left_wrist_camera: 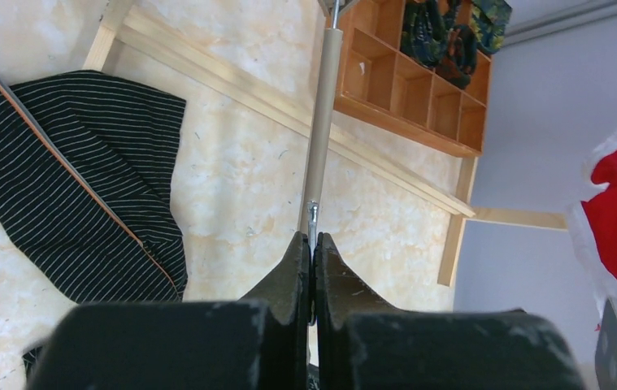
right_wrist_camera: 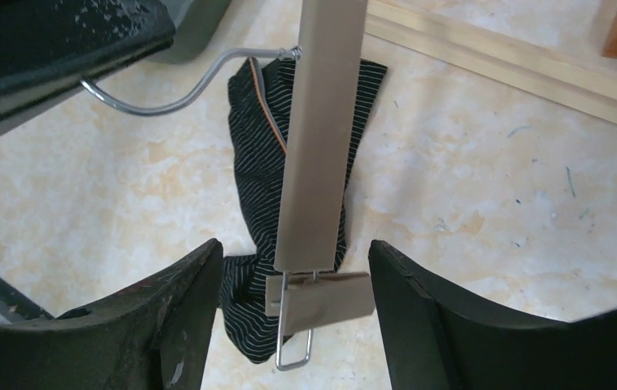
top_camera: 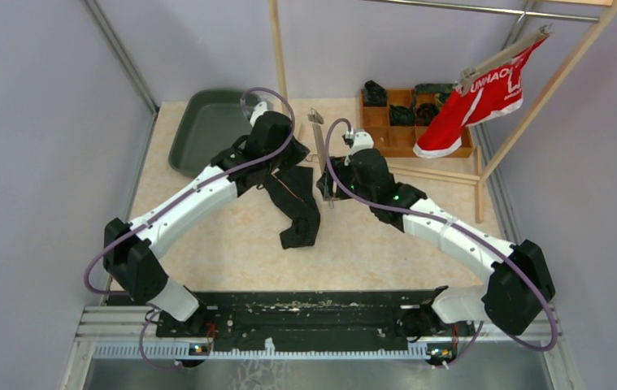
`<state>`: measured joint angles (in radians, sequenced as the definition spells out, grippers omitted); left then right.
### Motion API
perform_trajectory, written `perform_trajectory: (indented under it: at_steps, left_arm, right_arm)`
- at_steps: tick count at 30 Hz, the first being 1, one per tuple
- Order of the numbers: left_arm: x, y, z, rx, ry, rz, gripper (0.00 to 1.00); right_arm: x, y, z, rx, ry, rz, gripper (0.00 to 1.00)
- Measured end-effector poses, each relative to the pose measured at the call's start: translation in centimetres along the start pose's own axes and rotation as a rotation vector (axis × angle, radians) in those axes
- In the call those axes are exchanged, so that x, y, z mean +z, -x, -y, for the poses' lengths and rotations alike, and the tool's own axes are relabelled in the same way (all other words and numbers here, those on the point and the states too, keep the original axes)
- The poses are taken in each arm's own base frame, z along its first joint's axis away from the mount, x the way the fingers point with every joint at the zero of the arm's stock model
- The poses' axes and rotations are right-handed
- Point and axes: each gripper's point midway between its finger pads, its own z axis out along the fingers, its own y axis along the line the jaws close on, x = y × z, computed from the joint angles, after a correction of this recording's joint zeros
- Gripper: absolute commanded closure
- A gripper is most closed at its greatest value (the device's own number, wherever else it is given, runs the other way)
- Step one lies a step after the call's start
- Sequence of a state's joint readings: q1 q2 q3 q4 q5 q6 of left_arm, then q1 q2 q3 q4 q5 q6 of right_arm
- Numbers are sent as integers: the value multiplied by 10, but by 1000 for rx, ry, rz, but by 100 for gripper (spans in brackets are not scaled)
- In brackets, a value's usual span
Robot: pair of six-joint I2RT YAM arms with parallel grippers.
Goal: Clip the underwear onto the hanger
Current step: Adjust the hanger at the center of the board.
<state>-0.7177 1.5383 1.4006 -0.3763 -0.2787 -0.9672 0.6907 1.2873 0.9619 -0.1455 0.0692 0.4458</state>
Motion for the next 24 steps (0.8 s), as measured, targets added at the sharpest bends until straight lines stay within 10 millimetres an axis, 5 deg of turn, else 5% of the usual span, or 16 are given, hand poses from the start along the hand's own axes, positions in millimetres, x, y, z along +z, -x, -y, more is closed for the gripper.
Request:
perform_trajectory:
  at_steps: [17, 24]
  left_arm:
    - [26, 9, 14, -61, 182, -7, 100]
    - [26, 9, 13, -68, 218, -19, 100]
  right_arm:
    - [-10, 5, 4, -185, -172, 50, 36]
    - [-12, -4, 24, -259, -235, 70, 36]
